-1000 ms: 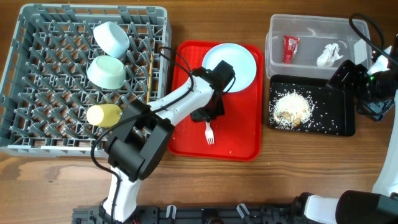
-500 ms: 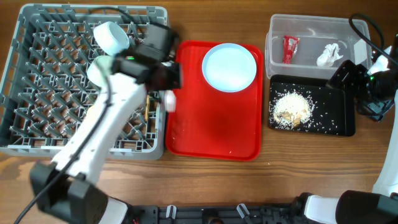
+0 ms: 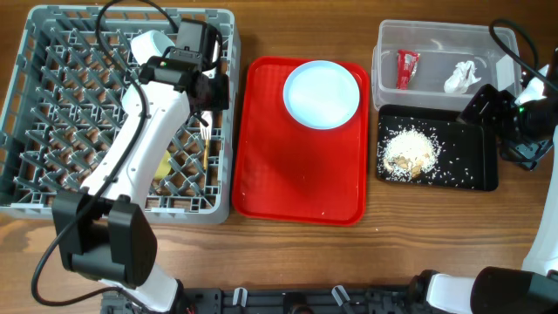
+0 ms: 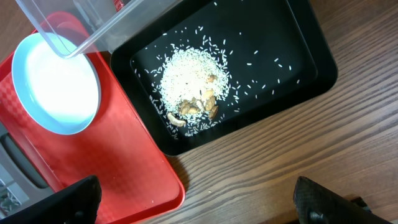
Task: Sort waste into correct bins and load items into the dishwasher rack
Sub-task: 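Insert the white fork into the rack with the left gripper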
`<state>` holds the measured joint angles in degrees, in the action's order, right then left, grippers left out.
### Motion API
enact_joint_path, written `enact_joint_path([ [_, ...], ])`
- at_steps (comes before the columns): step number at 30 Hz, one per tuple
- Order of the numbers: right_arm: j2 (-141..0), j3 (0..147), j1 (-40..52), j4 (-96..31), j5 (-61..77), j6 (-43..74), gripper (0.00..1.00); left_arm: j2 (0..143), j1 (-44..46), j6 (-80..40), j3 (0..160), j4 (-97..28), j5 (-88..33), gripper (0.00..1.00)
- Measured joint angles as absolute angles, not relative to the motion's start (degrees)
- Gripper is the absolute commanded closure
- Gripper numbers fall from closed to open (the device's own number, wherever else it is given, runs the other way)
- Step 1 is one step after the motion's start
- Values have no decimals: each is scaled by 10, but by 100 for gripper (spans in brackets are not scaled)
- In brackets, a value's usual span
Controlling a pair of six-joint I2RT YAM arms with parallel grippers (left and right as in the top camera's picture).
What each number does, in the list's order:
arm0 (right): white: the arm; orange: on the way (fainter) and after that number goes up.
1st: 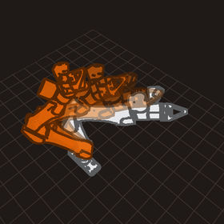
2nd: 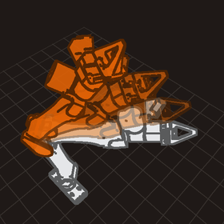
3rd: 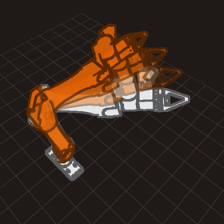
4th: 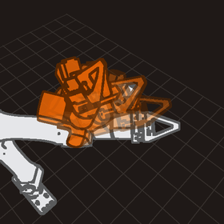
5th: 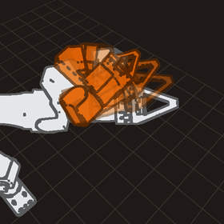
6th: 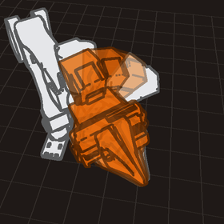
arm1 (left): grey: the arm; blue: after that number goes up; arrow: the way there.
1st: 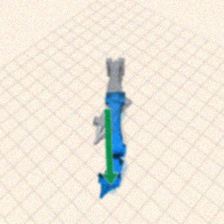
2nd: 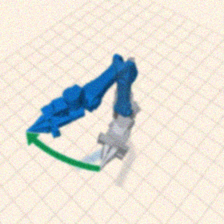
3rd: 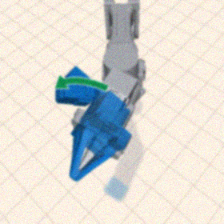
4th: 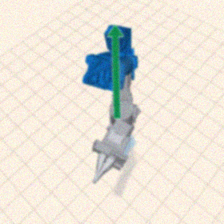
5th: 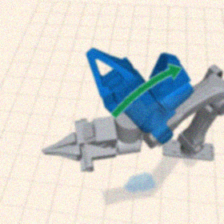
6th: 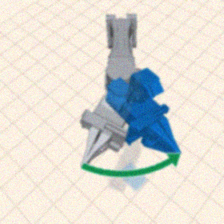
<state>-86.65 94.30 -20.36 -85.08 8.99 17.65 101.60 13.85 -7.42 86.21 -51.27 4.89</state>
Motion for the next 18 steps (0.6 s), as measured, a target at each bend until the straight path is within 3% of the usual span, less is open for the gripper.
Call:
enact_joint_path([
  [2, -867, 943, -204, -851, 90, 176, 0, 1019, 138, -70, 862, -511, 49, 40],
  [6, -867, 943, -204, -851, 90, 177, 0, 1018, 139, -71, 863, -511, 49, 35],
  [8, -867, 943, -204, -851, 90, 176, 0, 1007, 144, -71, 874, -510, 49, 22],
  [10, -867, 943, -204, -851, 90, 176, 0, 985, 159, -73, 881, -471, 33, 17],
  [18, -867, 943, -204, -851, 90, 176, 0, 996, 293, -36, 900, -327, -30, 16],
])
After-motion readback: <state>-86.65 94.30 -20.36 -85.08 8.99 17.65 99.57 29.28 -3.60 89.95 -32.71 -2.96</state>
